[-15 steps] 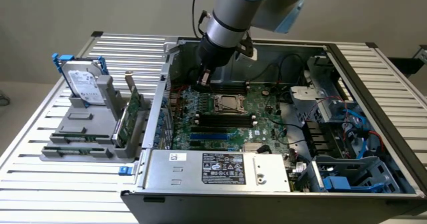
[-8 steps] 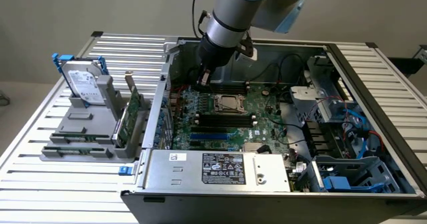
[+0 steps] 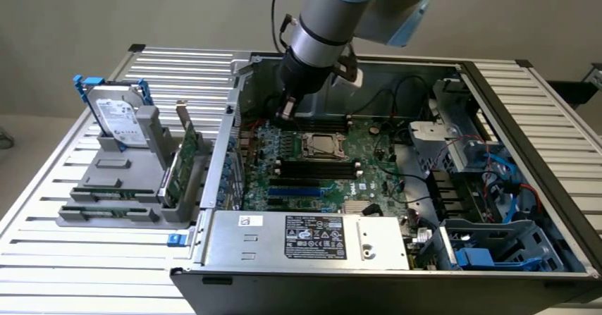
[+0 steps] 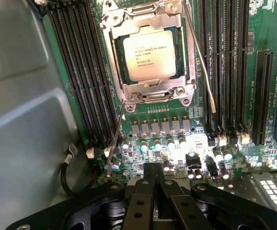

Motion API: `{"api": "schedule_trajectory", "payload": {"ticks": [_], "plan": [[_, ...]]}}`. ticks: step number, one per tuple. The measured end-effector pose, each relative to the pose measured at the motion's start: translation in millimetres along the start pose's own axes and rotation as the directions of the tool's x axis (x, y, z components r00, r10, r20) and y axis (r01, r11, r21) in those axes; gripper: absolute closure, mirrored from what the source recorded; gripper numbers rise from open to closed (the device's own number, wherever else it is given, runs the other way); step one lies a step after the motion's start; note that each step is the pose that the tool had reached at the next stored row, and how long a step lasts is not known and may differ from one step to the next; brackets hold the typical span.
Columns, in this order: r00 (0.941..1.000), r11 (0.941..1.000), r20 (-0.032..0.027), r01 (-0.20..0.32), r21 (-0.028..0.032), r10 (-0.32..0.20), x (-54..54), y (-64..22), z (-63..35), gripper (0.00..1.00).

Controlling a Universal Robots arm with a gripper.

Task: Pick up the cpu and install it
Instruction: 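Close the cpu cover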

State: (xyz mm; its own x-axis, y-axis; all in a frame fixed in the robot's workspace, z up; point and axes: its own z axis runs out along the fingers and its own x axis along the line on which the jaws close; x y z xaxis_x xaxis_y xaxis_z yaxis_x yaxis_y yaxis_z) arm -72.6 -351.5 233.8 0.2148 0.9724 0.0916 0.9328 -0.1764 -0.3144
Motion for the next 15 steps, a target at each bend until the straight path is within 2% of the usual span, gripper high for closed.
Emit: {"api": "schedule_trajectory", "payload": {"ticks": [5,7,9,12,15], "plan": [[0.9978,0.9980,-0.0236,-0.062,-0.0117,0.061,0.0,-0.1,0.1,0.89],[0.9970,0.9974,-0.0310,-0.071,-0.0134,0.071,-0.2,-1.4,0.4,0.89],[0.9962,0.9968,-0.0389,-0.079,-0.0128,0.078,-0.7,-4.3,0.4,0.89],[0.9946,0.9964,-0.0614,-0.084,-0.0091,0.084,-1.3,-8.0,-0.2,0.89],[0.9919,0.9950,-0.0795,-0.100,-0.0072,0.099,-1.4,-9.0,-1.1,0.89]]}}
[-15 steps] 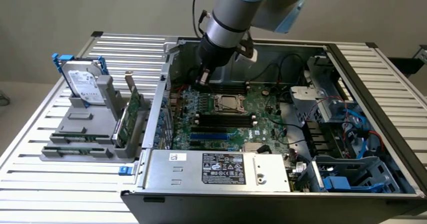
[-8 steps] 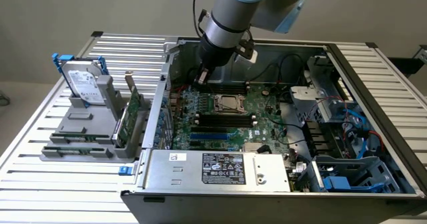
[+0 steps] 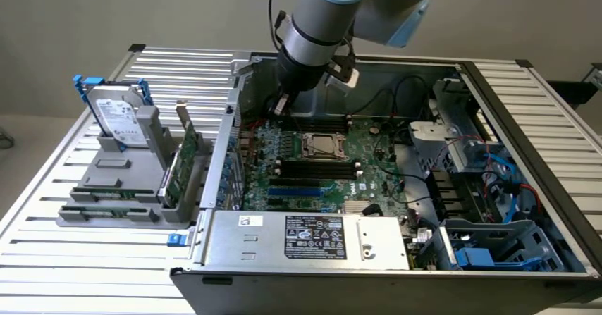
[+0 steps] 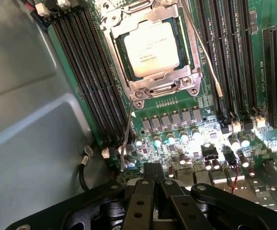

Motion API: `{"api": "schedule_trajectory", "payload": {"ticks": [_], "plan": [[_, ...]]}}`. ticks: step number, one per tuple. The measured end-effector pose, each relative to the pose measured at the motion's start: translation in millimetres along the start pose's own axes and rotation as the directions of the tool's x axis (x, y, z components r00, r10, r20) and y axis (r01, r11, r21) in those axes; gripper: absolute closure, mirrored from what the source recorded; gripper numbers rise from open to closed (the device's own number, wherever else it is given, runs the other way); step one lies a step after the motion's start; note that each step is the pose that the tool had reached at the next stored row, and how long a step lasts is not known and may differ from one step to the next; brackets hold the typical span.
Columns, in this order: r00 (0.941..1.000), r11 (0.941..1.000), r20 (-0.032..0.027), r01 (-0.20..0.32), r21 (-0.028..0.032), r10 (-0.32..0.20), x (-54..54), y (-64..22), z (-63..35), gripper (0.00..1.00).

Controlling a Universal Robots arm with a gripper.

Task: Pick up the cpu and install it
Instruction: 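Close the cpu cover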

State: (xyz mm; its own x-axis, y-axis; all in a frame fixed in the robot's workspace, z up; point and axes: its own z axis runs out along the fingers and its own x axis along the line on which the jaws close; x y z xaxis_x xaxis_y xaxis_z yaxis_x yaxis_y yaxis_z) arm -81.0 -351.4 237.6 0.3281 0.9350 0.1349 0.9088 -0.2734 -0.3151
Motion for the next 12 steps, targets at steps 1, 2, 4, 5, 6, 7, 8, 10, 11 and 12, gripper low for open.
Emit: {"api": "schedule_trajectory", "payload": {"ticks": [1,2,4,5,6,7,8,10,11,12], "plan": [[1.0000,1.0000,-0.0055,-0.006,-0.0002,0.006,0.0,-0.2,-0.2,0.89],[0.9998,0.9999,-0.0104,-0.014,-0.0007,0.014,0.0,-0.3,-0.3,0.89],[0.9992,0.9994,-0.0212,-0.034,-0.0022,0.034,0.0,-0.3,-0.4,0.89],[0.9986,0.9989,-0.0266,-0.046,-0.0033,0.046,0.0,-0.3,-0.4,0.89],[0.9978,0.9983,-0.0314,-0.058,-0.0045,0.058,0.0,-0.4,-0.4,0.89],[0.9967,0.9974,-0.0368,-0.072,-0.0060,0.072,0.0,-0.4,-0.4,0.89],[0.9955,0.9963,-0.0419,-0.085,-0.0075,0.085,0.0,-0.4,-0.4,0.89],[0.9926,0.9938,-0.0516,-0.111,-0.0099,0.110,0.0,-0.3,-0.4,0.89],[0.9909,0.9923,-0.0565,-0.123,-0.0109,0.123,0.0,-0.3,-0.4,0.89],[0.9890,0.9907,-0.0616,-0.136,-0.0119,0.135,0.0,-0.3,-0.4,0.89]]}}
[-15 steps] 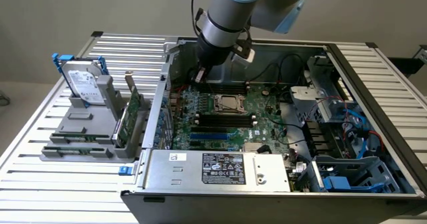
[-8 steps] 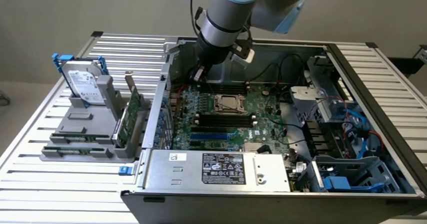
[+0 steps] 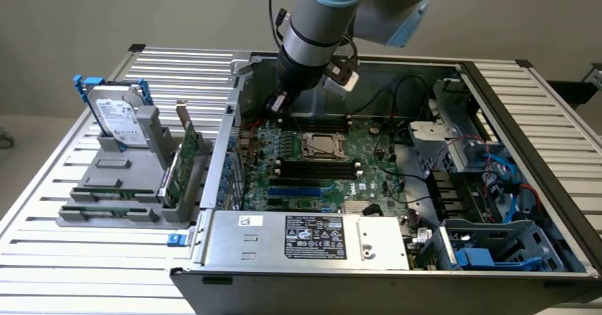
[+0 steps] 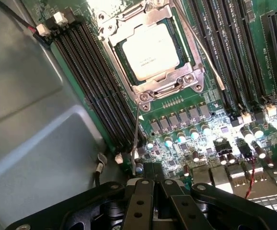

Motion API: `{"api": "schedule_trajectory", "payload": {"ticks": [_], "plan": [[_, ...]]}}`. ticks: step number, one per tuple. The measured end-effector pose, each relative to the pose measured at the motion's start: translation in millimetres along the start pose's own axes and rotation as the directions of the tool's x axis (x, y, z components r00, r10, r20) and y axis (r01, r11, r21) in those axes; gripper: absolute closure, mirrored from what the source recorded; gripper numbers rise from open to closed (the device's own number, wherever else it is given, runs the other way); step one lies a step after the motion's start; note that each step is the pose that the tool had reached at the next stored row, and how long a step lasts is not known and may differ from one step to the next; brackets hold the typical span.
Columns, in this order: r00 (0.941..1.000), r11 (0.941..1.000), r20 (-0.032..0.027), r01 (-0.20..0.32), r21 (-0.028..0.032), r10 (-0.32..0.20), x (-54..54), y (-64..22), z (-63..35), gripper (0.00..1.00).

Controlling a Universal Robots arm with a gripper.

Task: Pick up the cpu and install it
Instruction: 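Close the cpu cover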

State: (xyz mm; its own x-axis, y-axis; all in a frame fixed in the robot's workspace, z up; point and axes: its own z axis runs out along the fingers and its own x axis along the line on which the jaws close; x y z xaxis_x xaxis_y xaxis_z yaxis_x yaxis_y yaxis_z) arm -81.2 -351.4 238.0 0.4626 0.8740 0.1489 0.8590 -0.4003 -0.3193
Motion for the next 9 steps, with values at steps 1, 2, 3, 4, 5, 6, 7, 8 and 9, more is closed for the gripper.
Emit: {"api": "schedule_trajectory", "payload": {"ticks": [1,2,3,4,5,6,7,8,9], "plan": [[0.9999,0.9999,-0.0049,-0.012,-0.0016,0.012,0.0,0.0,0.0,0.89],[0.9997,0.9997,-0.0097,-0.024,-0.0030,0.024,0.0,0.0,0.0,0.89],[0.9992,0.9993,-0.0145,-0.036,-0.0044,0.036,0.0,0.0,0.0,0.89],[0.9986,0.9987,-0.0198,-0.050,-0.0061,0.050,0.0,0.0,0.0,0.89],[0.9977,0.9980,-0.0246,-0.063,-0.0078,0.062,0.0,0.0,0.0,0.89],[0.9967,0.9970,-0.0294,-0.076,-0.0097,0.076,0.0,0.0,0.0,0.89],[0.9953,0.9958,-0.0345,-0.090,-0.0115,0.090,0.0,0.0,0.0,0.89],[0.9939,0.9945,-0.0392,-0.104,-0.0132,0.104,0.0,0.0,0.0,0.89],[0.9925,0.9933,-0.0431,-0.115,-0.0145,0.114,-0.1,-0.2,0.0,0.89]]}}
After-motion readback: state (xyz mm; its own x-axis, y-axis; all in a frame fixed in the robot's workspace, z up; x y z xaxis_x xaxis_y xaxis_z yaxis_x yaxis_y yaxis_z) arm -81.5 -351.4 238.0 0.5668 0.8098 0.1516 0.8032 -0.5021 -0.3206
